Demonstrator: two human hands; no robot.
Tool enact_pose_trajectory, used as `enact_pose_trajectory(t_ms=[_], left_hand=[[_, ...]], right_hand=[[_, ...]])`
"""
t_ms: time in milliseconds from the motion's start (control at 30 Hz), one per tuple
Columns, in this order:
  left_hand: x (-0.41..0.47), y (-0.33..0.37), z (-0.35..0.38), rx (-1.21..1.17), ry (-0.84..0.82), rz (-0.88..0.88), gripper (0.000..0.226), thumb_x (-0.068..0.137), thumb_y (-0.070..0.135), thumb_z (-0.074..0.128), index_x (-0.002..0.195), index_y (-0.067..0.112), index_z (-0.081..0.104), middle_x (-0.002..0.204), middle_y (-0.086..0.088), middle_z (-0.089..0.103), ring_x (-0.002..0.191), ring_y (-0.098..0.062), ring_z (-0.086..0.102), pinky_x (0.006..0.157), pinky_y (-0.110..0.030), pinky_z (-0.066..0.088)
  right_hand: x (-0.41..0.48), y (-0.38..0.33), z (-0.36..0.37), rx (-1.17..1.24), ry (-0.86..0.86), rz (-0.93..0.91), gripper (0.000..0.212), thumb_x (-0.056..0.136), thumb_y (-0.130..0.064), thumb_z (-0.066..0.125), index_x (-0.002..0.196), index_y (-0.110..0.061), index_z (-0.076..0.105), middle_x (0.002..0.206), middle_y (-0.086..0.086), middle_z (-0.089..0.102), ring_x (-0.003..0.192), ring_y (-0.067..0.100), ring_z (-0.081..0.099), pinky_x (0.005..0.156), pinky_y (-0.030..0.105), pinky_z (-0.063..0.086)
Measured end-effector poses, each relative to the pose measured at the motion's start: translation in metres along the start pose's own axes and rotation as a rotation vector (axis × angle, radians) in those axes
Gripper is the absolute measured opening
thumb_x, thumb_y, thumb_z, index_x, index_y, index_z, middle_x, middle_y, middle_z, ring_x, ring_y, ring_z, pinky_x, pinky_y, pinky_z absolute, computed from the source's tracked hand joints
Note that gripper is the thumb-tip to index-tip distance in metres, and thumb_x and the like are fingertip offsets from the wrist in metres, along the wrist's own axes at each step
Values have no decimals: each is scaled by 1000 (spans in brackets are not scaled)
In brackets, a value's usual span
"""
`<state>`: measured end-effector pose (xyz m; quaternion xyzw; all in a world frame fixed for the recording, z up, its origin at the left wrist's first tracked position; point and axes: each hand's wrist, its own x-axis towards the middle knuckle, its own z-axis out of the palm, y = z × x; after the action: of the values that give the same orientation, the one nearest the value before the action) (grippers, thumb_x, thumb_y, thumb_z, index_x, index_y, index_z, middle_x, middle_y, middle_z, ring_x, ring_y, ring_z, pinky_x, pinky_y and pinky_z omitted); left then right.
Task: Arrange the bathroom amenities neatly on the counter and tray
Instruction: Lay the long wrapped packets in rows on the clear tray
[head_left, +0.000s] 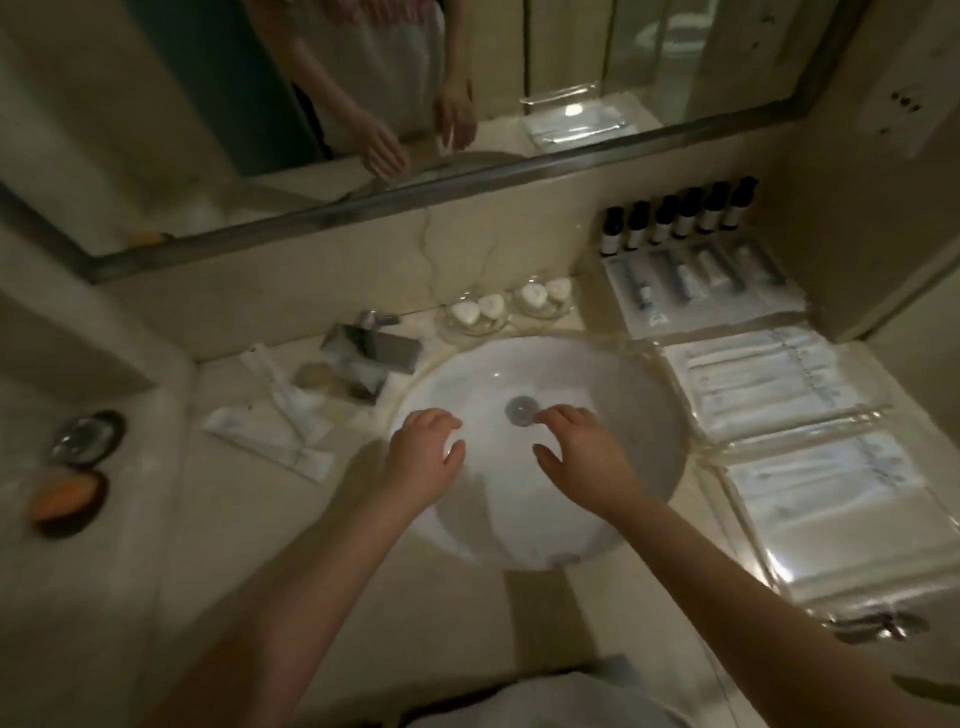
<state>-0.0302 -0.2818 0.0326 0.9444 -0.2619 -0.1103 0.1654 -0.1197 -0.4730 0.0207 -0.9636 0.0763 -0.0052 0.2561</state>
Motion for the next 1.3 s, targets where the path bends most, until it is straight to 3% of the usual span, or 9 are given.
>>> enact_pose_trajectory(t_ms=[200, 433, 533, 633, 733, 833, 1000, 1167, 1300], left_hand=[[-31, -123, -20, -104, -42, -393, 36, 89, 24, 54, 121, 8, 57, 129, -12, 54, 122, -30, 46, 103, -33, 36], [-34, -221, -50, -168, -53, -714, 48, 88, 33, 54, 130, 9, 49, 134, -15, 50, 123, -32, 47, 102, -36, 39], [-21, -249, -57, -202, -38, -830, 52, 89, 39, 52, 132, 10, 46, 135, -15, 48, 122, -32, 47, 99, -39, 42], [-1, -268, -58, -252, -4, -930, 50, 85, 47, 51, 122, 12, 55, 127, -15, 54, 112, -33, 53, 92, -40, 47], [16, -277, -52, -324, 53, -1015, 54, 79, 53, 55, 117, 15, 59, 120, -12, 59, 107, -31, 56, 87, -37, 48], [30, -280, -43, -314, 48, -1119, 68, 74, 59, 59, 123, 12, 53, 124, -13, 55, 110, -30, 53, 91, -40, 47], [43, -282, -31, -273, 78, -1177, 66, 71, 54, 66, 119, 11, 54, 115, -11, 59, 104, -29, 57, 84, -36, 48], [48, -282, -34, -385, 94, -1151, 42, 80, 33, 62, 112, 5, 60, 115, -15, 64, 103, -33, 62, 80, -35, 51], [41, -278, -42, -546, 229, -1100, 30, 91, 17, 48, 116, 0, 48, 118, -18, 58, 101, -38, 61, 75, -33, 49]], right_hand=[[56, -99, 53, 45, -218, -152, 48, 90, -27, 54, 135, -18, 43, 138, 4, 48, 122, 25, 47, 98, 35, 42], [126, -181, 112, -67, -424, -230, 47, 88, -29, 55, 132, -15, 44, 129, 11, 53, 115, 31, 51, 93, 41, 47], [155, -205, 134, -123, -471, -198, 47, 88, -32, 54, 130, -13, 42, 121, 13, 56, 106, 31, 56, 84, 40, 51], [182, -226, 155, -193, -499, -164, 44, 88, -33, 53, 125, -12, 41, 114, 14, 58, 97, 32, 60, 74, 38, 50], [203, -242, 173, -179, -494, -90, 50, 89, -31, 53, 132, -12, 35, 123, 15, 53, 103, 32, 57, 73, 38, 48], [215, -251, 187, -113, -479, -28, 60, 88, -29, 57, 138, -12, 29, 133, 12, 42, 113, 30, 51, 78, 37, 47], [225, -252, 202, -60, -468, 101, 52, 86, -20, 58, 131, -13, 33, 119, 13, 48, 102, 30, 55, 85, 43, 51], [238, -244, 208, -35, -531, 156, 31, 90, -15, 48, 121, -10, 46, 108, 13, 57, 95, 28, 59, 83, 42, 54], [231, -240, 190, 121, -511, 149, 28, 92, -22, 49, 116, -8, 51, 100, 9, 60, 83, 25, 59, 66, 34, 49]])
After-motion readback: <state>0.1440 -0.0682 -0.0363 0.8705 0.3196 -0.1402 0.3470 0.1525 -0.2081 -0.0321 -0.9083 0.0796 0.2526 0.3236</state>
